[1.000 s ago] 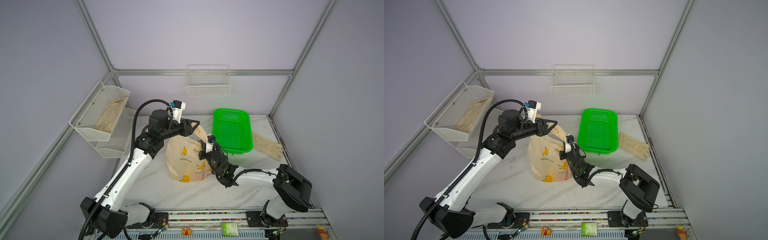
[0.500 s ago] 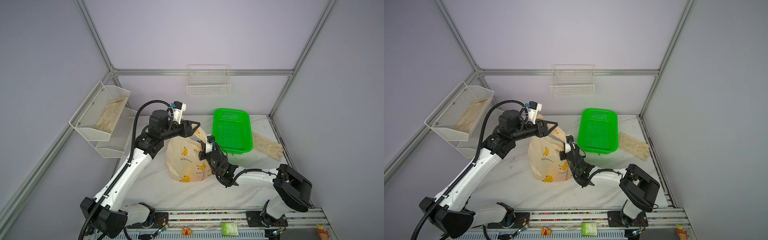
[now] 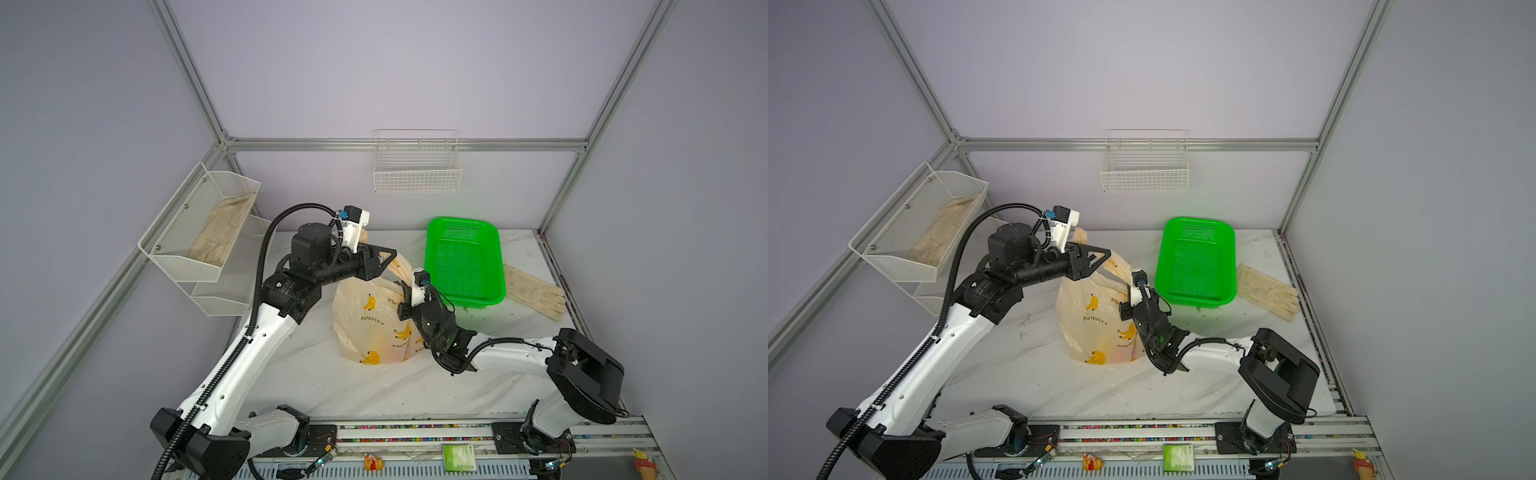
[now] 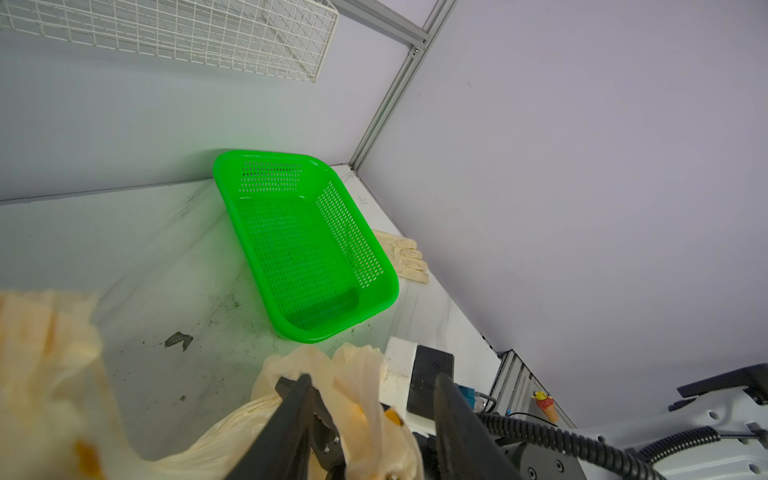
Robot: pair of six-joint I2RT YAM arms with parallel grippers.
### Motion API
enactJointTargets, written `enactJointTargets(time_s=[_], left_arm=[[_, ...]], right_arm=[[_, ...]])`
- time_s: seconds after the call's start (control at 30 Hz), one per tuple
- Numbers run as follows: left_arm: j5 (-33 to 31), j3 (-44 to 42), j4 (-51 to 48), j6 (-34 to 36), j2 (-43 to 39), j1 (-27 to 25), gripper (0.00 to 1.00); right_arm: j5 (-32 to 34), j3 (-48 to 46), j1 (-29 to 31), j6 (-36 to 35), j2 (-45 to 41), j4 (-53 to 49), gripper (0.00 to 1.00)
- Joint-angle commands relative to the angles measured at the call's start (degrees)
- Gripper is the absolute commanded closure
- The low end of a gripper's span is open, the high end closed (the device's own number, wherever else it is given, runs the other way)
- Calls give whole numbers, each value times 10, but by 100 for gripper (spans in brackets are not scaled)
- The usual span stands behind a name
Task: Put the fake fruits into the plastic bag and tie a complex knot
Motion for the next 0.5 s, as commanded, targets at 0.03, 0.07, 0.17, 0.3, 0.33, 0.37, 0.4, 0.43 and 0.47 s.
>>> enactJointTargets(time_s=[0.03,0.07,0.17,0.3,0.33,0.37,0.4,0.43,0.47], left_arm=[[5,23,-3,22,10,-6,70],[7,27,-3,26,14,-6,77],[18,43,-5,46,27,-7,100],[35,63,-25,92,40,-7,100],[35,64,-27,97,42,-6,100],[36,67,-32,103,46,-6,100],[37,69,-37,108,49,-6,100],[38,73,-41,113,52,-6,100],[42,76,-46,118,55,-6,100]], right_arm=[[9,11,-2,-5,-15,-1,100],[9,11,-1,-6,-16,-1,100],[-4,8,-2,-18,-23,-5,86],[-60,12,-8,-46,-55,-61,56],[-84,16,-12,-49,-66,-85,52],[-115,16,-17,-53,-81,-104,35],[-150,15,-21,-61,-99,-123,23],[-168,15,-23,-65,-114,-142,18],[-181,19,-27,-69,-124,-170,15]])
